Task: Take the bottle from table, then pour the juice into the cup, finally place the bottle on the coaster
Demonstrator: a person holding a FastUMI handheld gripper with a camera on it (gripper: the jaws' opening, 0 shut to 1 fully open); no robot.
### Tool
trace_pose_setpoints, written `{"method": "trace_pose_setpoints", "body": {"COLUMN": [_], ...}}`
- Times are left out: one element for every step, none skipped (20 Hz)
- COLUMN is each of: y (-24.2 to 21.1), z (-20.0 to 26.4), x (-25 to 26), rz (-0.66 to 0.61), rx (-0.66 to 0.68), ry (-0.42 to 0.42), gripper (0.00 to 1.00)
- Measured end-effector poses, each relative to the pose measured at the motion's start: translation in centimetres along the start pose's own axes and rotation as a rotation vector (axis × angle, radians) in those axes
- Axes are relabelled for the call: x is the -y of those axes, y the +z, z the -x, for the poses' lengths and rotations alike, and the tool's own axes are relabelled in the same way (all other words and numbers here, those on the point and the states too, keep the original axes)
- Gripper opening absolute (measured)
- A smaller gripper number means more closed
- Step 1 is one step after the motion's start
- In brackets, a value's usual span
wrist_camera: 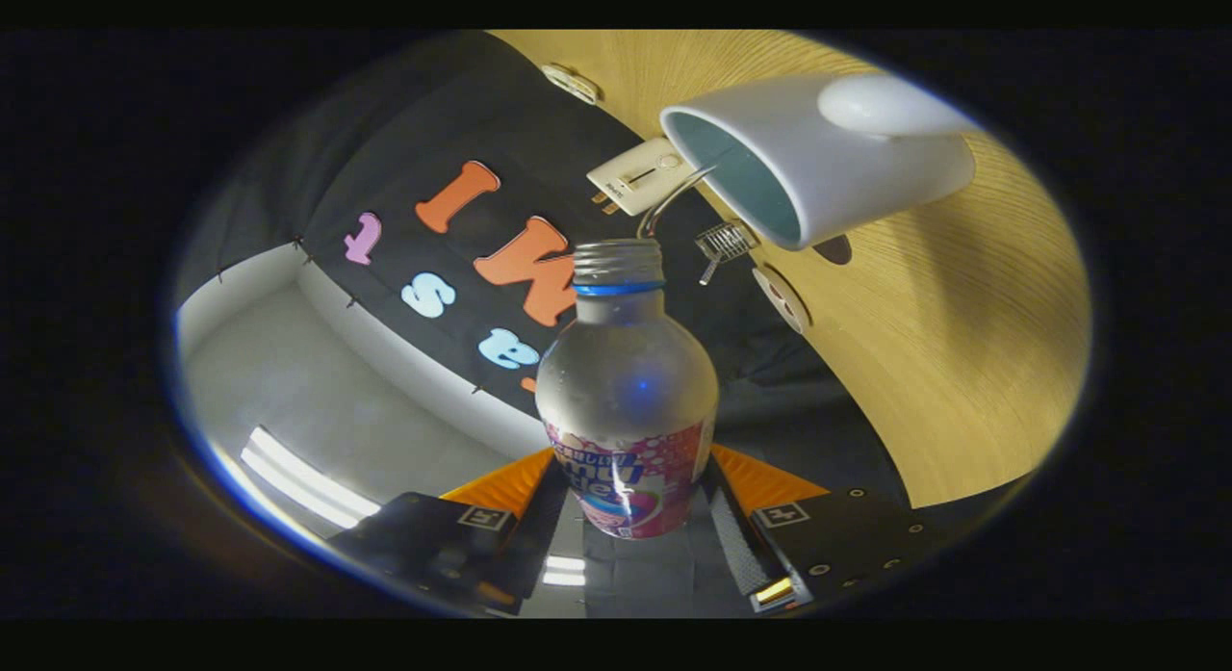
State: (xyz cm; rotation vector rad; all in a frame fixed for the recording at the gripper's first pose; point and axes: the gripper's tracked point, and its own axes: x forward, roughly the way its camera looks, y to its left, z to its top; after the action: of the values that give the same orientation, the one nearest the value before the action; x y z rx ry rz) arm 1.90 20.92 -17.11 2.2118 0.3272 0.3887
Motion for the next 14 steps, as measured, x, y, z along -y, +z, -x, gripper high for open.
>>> {"method": "trace_pose_setpoints", "body": {"y": [0.0, 0.0, -0.1, 0.0, 0.0, 0.1, 0.0, -0.1, -0.2, -0.1, -0.1, 0.0, 0.0, 0.1], "z": [0.0, 0.2, 0.1, 0.3, 0.3, 0.3, 0.3, 0.2, 0.1, 0.1, 0.1, 0.2, 0.2, 0.4], "x": [-0.2, -0.4, -0.5, -0.7, -0.8, -1.1, -1.1, -1.2, -1.2, -1.4, -1.5, -1.6, -1.8, -1.8], "rz": [-0.002, -0.006, -0.006, -0.009, -0.009, -0.016, -0.019, -0.029, -0.033, -0.039, -0.04, -0.045, -0.048, -0.059], "rx": [-0.002, -0.001, -0.003, -0.001, -0.003, -0.003, -0.008, -0.01, -0.013, -0.012, -0.013, -0.012, -0.015, -0.012], "ry": [0.003, 0.011, 0.013, 0.02, 0.021, 0.027, 0.03, 0.039, 0.04, 0.046, 0.047, 0.052, 0.055, 0.062], "gripper": [0.76, 0.76, 0.76, 0.76, 0.76, 0.76, 0.77, 0.76, 0.76, 0.76, 0.76, 0.76, 0.76, 0.76]}}
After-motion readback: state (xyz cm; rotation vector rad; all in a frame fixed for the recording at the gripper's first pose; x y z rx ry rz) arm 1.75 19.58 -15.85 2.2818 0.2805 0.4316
